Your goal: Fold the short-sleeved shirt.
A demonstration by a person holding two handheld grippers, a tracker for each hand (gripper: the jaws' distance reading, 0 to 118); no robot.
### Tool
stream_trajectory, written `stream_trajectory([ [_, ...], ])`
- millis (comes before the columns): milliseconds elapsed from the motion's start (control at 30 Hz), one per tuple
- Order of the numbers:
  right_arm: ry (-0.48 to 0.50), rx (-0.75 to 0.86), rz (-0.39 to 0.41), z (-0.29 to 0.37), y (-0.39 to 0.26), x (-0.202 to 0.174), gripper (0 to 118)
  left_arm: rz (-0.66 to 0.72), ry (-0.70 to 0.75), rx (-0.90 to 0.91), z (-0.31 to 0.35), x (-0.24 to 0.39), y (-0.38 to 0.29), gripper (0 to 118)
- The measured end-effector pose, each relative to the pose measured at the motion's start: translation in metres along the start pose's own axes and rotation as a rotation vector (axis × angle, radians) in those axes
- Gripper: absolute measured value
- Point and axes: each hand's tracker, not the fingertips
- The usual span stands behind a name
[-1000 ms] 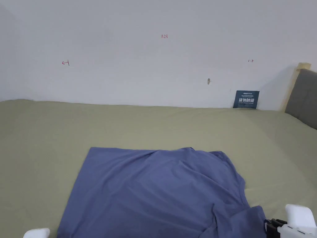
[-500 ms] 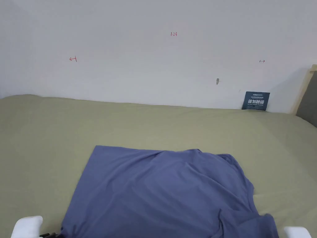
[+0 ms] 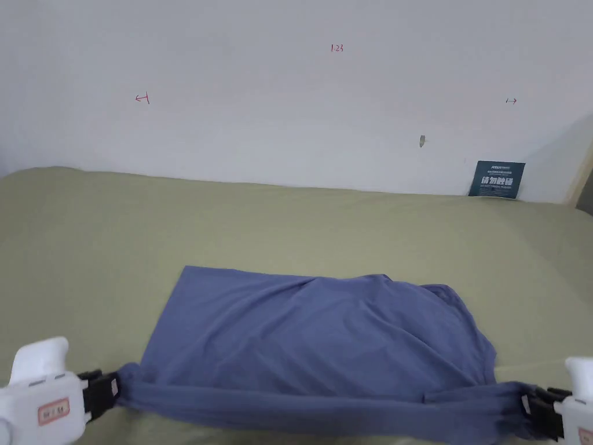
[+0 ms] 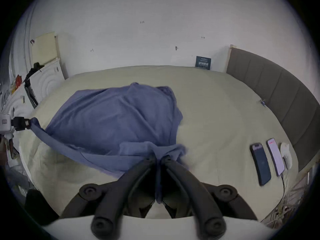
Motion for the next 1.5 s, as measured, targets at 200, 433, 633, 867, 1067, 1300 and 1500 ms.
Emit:
stream_trajectory([
  [200,0.002,-0.041,-0.036,-0.07,0.053,0.005,4,-0.072,0.05,-0.044,-0.06,0.026,0.058,4],
  [433,-0.021,-0.152,-0.086,-0.146,0.065,0.011,11,-0.132,0.11,-0.156,-0.14,0.024,0.075,24],
  [633,-0.016,-0.052,-0.156,-0.131,0.055,0.019,106,-0.081,0.112,-0.103,-0.128,0.009,0.068,83],
  [867,-0.01,0.063,-0.086,-0.043,0.036,0.007,95,-0.126,0.121,0.108,-0.034,0.025,0.049,61],
  [1067,-0.045,0.028,0.018,-0.004,-0.017,-0.02,1,-0.193,0.055,0.155,0.002,0.026,-0.012,0],
  [1300,-0.032,-0.01,-0.038,-0.011,-0.047,-0.03,0,-0.19,0.06,-0.011,-0.021,0.014,-0.056,0],
  [1500,-0.029,-0.017,-0.038,-0.028,-0.03,-0.026,0,-0.196,0.082,-0.035,-0.066,0.012,-0.015,60],
])
